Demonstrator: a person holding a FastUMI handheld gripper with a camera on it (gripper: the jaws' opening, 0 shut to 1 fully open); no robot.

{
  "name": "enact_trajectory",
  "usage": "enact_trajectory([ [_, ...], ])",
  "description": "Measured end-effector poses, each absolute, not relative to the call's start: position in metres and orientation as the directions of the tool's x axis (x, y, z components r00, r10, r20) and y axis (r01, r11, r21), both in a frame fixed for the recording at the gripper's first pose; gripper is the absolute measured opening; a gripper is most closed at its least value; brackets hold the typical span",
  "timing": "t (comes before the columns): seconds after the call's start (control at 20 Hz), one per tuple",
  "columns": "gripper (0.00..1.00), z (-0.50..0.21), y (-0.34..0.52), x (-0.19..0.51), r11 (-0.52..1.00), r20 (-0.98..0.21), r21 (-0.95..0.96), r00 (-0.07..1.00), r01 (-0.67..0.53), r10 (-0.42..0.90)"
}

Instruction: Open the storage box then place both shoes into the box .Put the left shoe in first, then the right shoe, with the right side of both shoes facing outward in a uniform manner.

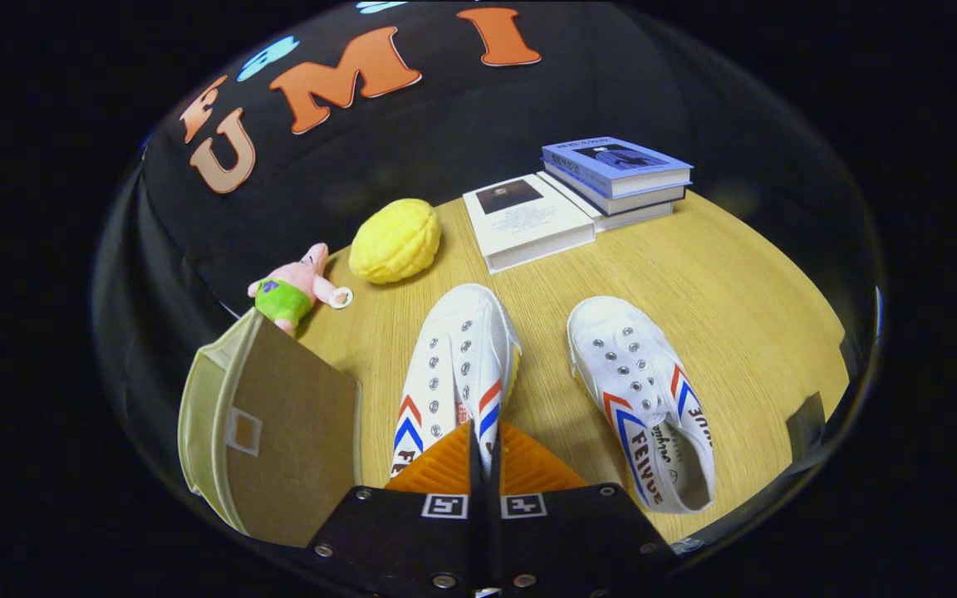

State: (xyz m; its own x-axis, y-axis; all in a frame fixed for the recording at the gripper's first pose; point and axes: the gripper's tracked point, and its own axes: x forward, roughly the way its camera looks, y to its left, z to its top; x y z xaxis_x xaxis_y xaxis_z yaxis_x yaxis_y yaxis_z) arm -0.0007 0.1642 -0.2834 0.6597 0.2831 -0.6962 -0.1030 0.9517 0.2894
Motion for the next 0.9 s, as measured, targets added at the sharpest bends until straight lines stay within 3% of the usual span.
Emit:
enact_trajectory([
  [0.45,0.0,-0.186,0.231,-0.008,0.914,-0.58,0.38,0.733,-0.143,0.356],
  [0.9,0.0,-0.153,0.36,-0.032,0.84,-0.508,0.425,0.68,-0.336,0.529],
])
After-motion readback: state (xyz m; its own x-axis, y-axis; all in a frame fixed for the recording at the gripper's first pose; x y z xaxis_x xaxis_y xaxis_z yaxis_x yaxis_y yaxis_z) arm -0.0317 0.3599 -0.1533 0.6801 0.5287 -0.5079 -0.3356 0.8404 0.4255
